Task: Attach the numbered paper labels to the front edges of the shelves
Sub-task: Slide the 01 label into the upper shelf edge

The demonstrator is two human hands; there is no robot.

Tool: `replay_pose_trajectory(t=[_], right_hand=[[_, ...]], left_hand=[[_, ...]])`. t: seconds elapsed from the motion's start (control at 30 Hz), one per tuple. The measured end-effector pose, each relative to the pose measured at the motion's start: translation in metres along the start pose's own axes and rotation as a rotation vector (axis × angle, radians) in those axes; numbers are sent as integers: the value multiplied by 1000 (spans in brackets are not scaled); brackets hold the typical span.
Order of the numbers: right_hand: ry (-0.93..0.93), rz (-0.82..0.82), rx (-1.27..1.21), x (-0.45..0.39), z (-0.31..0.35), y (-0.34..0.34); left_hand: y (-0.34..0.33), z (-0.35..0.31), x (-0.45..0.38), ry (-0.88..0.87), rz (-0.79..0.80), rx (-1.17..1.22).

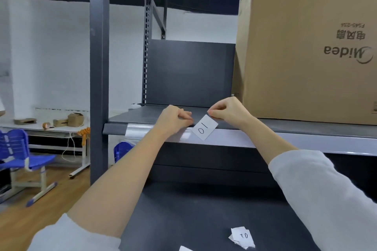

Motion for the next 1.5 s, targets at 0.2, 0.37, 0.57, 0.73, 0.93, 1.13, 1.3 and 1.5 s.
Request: replay_pose_trajectory(t=[0.2,0.37,0.57,0.73,0.93,1.13,1.3,1.5], right_hand=[[17,157,-75,-13,-13,-12],[23,224,-45,-13,-9,-14],[25,240,13,-13,-4,-17],[-34,248,25,-4,-19,-6],[-107,212,-38,9,-34,5],[-68,201,98,12,-28,12],[-103,217,90,16,-37,11],[-106,257,80,20,-40,9]], left_hand=[[-9,1,1,27,85,-14],[-12,-3,4,28,141,-27],[-11,-2,2,44,151,-47],[-11,-4,2,45,131,-46],[-16,-12,3,52,138,-88],[-17,-10,0,87,142,-97],[-20,-11,0,100,129,-69],[-23,-10,0,138,148,-50]])
Point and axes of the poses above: each hand's wrist, its own x-axis away from the middle knuckle, its own y-axis out of the back of the hand, z = x × y, the point moved 9 cm from there along -x, towards the middle knuckle, and after that the axes turned 2 degrees about y, right-handed, at the moved point
